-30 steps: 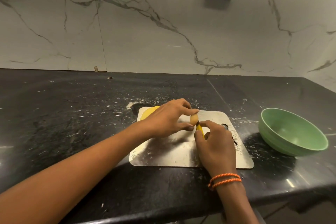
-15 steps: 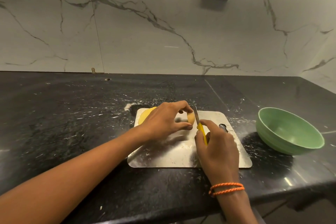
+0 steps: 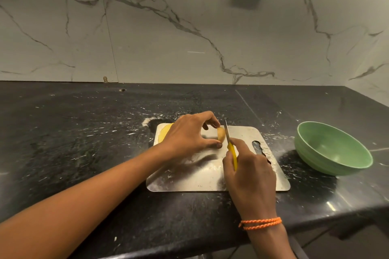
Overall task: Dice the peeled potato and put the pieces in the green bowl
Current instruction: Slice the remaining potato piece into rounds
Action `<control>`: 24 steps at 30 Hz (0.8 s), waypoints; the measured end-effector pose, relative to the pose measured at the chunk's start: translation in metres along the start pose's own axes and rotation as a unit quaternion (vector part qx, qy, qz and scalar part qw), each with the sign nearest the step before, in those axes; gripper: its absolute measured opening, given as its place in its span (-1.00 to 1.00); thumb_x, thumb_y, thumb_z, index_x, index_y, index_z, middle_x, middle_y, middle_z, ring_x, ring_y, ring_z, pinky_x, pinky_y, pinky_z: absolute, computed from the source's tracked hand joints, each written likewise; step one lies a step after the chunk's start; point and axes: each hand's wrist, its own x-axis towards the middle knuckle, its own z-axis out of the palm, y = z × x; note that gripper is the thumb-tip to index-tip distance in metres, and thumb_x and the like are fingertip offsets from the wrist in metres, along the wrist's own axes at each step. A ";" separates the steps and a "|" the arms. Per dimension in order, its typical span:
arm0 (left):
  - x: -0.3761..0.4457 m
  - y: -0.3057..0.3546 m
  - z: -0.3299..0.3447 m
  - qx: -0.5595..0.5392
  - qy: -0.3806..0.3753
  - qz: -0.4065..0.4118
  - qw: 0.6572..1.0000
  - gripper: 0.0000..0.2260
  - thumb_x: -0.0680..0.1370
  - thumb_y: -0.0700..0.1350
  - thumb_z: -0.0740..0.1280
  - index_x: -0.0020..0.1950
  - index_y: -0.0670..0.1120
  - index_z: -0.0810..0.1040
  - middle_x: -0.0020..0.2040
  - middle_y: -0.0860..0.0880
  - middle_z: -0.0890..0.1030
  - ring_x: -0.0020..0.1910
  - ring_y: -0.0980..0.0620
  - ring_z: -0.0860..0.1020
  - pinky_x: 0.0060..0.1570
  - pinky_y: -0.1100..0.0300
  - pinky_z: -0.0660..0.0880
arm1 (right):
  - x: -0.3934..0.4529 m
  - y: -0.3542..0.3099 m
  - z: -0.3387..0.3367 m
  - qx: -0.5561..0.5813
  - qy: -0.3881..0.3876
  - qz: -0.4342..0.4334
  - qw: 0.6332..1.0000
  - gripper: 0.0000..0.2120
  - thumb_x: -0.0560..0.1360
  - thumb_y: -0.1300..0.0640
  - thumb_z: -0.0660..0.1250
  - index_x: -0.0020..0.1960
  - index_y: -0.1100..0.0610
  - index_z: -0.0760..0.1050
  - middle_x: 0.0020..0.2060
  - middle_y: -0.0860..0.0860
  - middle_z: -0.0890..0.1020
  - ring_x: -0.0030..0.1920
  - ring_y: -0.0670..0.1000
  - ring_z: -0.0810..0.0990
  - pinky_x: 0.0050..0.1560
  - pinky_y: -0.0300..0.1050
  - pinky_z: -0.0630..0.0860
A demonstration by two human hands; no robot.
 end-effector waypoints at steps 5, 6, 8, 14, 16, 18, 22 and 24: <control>-0.001 -0.002 -0.003 0.004 0.005 -0.001 1.000 -0.57 0.39 0.24 0.62 0.17 0.14 0.65 0.03 0.27 0.63 -0.12 0.46 0.54 -0.13 0.25 0.40 | 0.000 -0.003 -0.004 0.000 0.029 -0.007 1.000 -0.65 0.49 0.15 0.44 0.27 0.05 0.59 -0.40 0.06 0.64 -0.44 0.13 0.59 -0.43 -0.17 0.29; -0.001 -0.002 -0.003 0.005 0.006 0.000 1.000 -0.57 0.39 0.24 0.62 0.18 0.13 0.65 0.00 0.26 0.62 -0.16 0.52 0.50 -0.13 0.26 0.39 | -0.001 -0.003 -0.003 -0.004 0.024 -0.011 1.000 -0.65 0.49 0.15 0.44 0.27 0.06 0.59 -0.41 0.06 0.63 -0.44 0.12 0.58 -0.43 -0.17 0.30; -0.002 -0.002 -0.003 0.010 0.012 0.001 1.000 -0.57 0.39 0.26 0.61 0.17 0.15 0.66 0.01 0.20 0.65 -0.17 0.56 0.48 -0.11 0.21 0.40 | -0.001 -0.003 0.000 -0.011 0.004 -0.014 1.000 -0.67 0.50 0.14 0.44 0.26 0.06 0.59 -0.41 0.06 0.62 -0.43 0.12 0.58 -0.44 -0.13 0.37; -0.003 0.000 -0.003 0.032 0.017 0.003 0.999 -0.58 0.41 0.29 0.59 0.19 0.18 0.65 0.02 0.16 0.67 -0.33 0.34 0.49 -0.01 0.14 0.39 | 0.002 -0.001 -0.004 -0.002 0.026 -0.008 1.000 -0.68 0.50 0.15 0.42 0.25 0.08 0.58 -0.39 0.07 0.64 -0.42 0.14 0.60 -0.44 -0.11 0.39; -0.002 0.000 -0.002 0.043 0.018 0.007 0.999 -0.58 0.41 0.29 0.58 0.20 0.20 0.65 0.03 0.15 0.68 -0.30 0.32 0.47 0.00 0.12 0.42 | -0.001 0.000 -0.003 -0.025 0.004 -0.014 1.000 -0.70 0.49 0.14 0.44 0.22 0.07 0.59 -0.40 0.07 0.62 -0.42 0.15 0.59 -0.44 -0.13 0.34; -0.001 0.000 0.000 0.053 0.014 0.012 0.998 -0.56 0.41 0.33 0.57 0.21 0.21 0.64 0.04 0.15 0.69 -0.19 0.26 0.54 0.03 0.10 0.46 | -0.003 0.002 -0.001 -0.050 -0.044 -0.009 0.998 -0.74 0.52 0.08 0.40 0.20 0.03 0.59 -0.34 0.09 0.64 -0.32 0.17 0.62 -0.37 -0.10 0.30; 0.002 0.000 0.000 0.057 -0.010 0.009 0.998 -0.55 0.41 0.36 0.54 0.21 0.22 0.59 0.09 0.17 0.69 0.07 0.16 0.63 0.08 0.04 0.52 | -0.001 0.004 -0.001 -0.044 -0.094 0.018 0.994 -0.78 0.59 0.01 0.27 0.19 -0.02 0.58 -0.17 0.07 0.67 -0.12 0.15 0.63 -0.25 -0.06 0.32; 0.001 0.001 -0.003 0.056 -0.023 0.006 0.998 -0.57 0.44 0.33 0.54 0.23 0.22 0.57 0.15 0.18 0.67 -0.02 0.25 0.60 0.06 0.07 0.52 | -0.001 0.003 -0.001 -0.030 -0.084 0.022 0.996 -0.78 0.58 0.03 0.29 0.18 0.02 0.59 -0.16 0.10 0.68 -0.13 0.16 0.63 -0.24 -0.02 0.42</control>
